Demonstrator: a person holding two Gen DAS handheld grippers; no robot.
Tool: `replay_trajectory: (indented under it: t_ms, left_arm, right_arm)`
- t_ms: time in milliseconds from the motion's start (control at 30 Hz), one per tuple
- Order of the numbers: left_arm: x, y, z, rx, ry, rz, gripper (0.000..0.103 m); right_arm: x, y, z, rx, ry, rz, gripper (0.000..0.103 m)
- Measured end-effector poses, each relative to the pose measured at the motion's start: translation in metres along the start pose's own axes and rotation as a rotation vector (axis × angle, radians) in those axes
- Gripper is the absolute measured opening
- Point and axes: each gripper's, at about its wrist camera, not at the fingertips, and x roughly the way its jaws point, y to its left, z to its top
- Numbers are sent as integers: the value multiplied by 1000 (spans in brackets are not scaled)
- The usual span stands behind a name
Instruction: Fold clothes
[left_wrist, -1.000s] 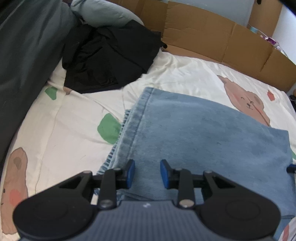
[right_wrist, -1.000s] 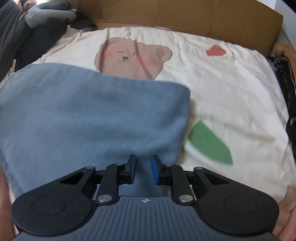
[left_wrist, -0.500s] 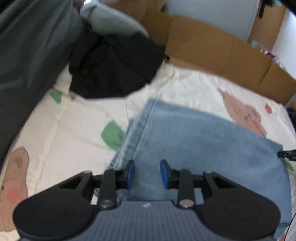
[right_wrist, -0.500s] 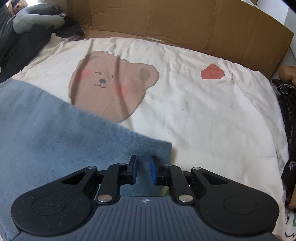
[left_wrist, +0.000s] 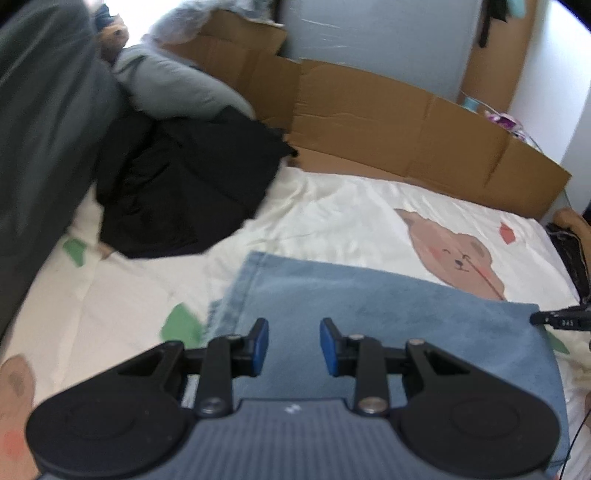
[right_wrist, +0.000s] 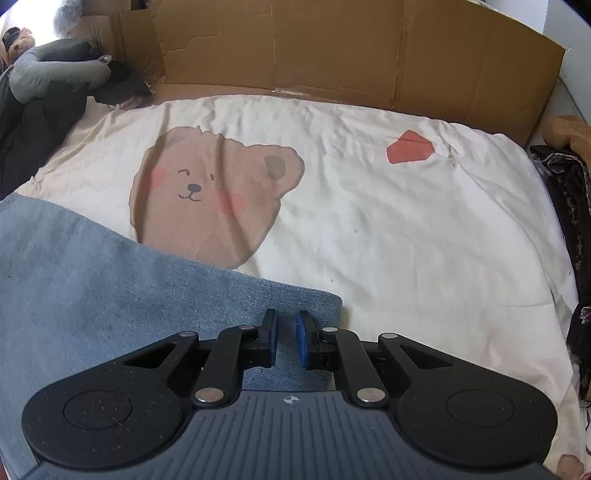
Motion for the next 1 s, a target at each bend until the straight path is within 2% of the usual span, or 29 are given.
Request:
replay_trajectory:
  t_ms: [167,500,833,933,967,1000]
  left_arm:
    - [25,-15,7,29,22,-36,32]
    - [68,-30,3,87,70,-46,32]
    - [97,-32,-5,128,121,4,34]
    - [94,-34,-2,129,129,15,33]
    - [92,-35,-1,123,126,17,32]
    - [89,-35,0,114,122,17,31]
  right_arm:
    - [-3,2,5,21,-27,-2,16]
    - [15,6,6,-13,-1,-10,15]
    - [14,2,16,-7,52,14,16]
    - [-1,-2,9,26,51,42,20]
    - [-6,-4,7,37,50,51,26]
    - [-11,-5,4,48,50,61,35]
